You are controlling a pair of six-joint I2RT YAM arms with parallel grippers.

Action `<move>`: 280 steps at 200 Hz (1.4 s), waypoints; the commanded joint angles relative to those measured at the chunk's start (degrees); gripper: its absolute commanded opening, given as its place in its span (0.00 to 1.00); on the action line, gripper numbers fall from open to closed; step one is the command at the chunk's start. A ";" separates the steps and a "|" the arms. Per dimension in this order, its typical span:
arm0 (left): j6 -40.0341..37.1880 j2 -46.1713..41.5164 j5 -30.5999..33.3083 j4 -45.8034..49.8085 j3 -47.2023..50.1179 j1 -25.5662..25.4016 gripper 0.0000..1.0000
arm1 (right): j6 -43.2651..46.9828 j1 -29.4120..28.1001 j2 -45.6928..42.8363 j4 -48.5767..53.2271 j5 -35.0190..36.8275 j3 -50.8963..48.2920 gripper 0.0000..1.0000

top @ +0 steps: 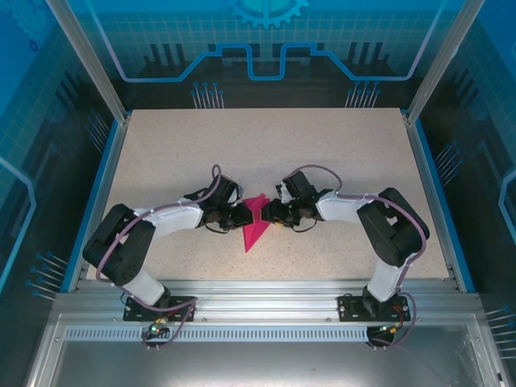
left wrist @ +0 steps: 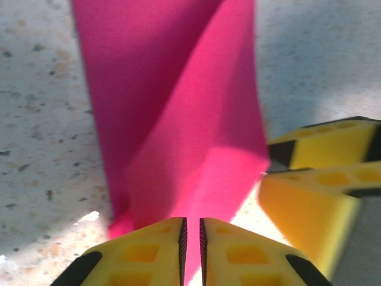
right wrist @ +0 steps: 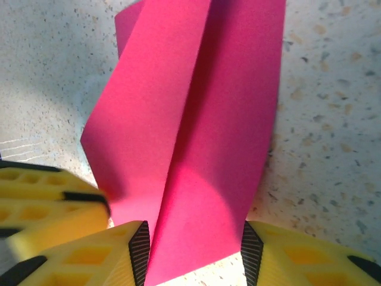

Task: Fold a paper plane with a square sheet of paper (pick it up from the middle)
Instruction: Fourth fold the wing at the center of the table, then turn over the paper at the center of the table.

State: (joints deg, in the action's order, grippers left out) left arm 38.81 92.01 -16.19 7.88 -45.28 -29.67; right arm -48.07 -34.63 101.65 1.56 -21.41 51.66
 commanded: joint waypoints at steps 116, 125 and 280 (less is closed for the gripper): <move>3.64 0.72 0.40 -1.33 3.52 0.83 0.11 | -5.20 -4.02 5.74 -8.93 -2.94 1.76 0.36; 3.94 0.63 0.32 -1.63 3.71 0.90 0.11 | -5.35 -4.29 6.20 -9.20 -2.93 2.06 0.36; 7.05 -23.84 15.28 2.66 12.35 1.16 0.23 | 15.31 -8.91 -1.67 41.28 31.98 23.36 0.10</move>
State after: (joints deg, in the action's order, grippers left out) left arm 45.12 74.15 -9.54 5.37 -34.46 -29.32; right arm -42.06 -40.05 103.04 18.33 -9.30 66.48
